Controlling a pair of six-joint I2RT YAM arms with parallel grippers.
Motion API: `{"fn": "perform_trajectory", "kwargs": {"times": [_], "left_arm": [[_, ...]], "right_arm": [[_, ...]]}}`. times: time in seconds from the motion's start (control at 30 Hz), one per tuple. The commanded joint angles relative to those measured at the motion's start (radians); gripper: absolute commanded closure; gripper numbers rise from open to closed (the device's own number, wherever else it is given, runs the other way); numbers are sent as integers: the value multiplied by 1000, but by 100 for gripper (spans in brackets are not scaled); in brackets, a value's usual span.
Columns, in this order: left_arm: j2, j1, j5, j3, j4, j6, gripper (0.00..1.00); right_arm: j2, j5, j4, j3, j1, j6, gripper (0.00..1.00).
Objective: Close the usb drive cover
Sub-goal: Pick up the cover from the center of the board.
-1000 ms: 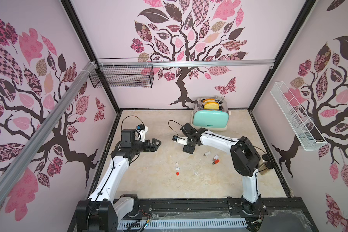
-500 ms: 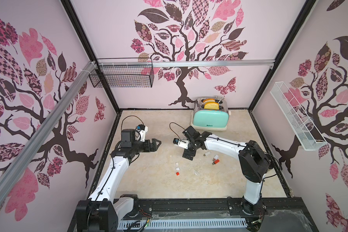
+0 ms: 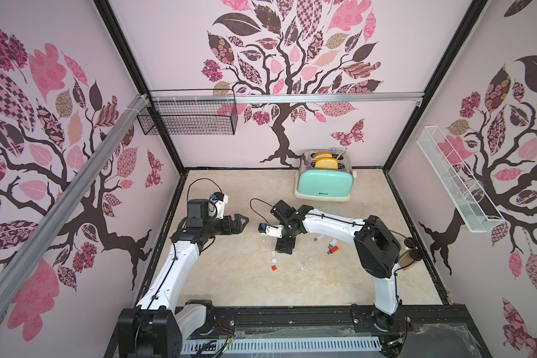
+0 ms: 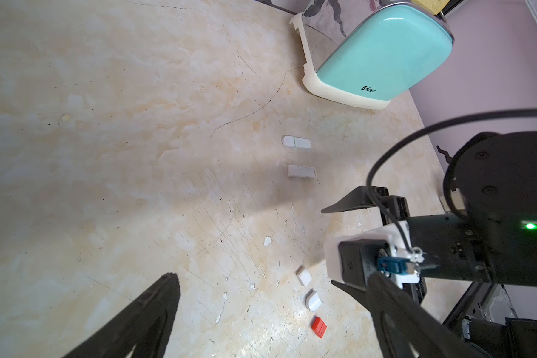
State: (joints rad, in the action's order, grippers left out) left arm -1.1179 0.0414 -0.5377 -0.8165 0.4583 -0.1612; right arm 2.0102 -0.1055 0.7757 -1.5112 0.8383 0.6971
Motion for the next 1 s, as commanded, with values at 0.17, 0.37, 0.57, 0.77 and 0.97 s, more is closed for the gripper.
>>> {"fn": "perform_trajectory", "kwargs": {"times": [0.17, 0.37, 0.57, 0.77, 0.97], "left_arm": [[10, -15, 2, -5, -2, 8, 2], [9, -17, -4, -3, -6, 10, 2], [9, -17, -12, 0, -12, 11, 2], [11, -17, -17, 4, -17, 9, 2], [15, -17, -13, 6, -19, 9, 2]], "right_arm": [[38, -41, 96, -91, 16, 66, 30], [60, -56, 131, -99, 39, 149, 38], [84, -62, 126, -116, 44, 174, 42], [121, -69, 123, -148, 47, 164, 51], [138, -67, 120, -154, 49, 162, 53]]}}
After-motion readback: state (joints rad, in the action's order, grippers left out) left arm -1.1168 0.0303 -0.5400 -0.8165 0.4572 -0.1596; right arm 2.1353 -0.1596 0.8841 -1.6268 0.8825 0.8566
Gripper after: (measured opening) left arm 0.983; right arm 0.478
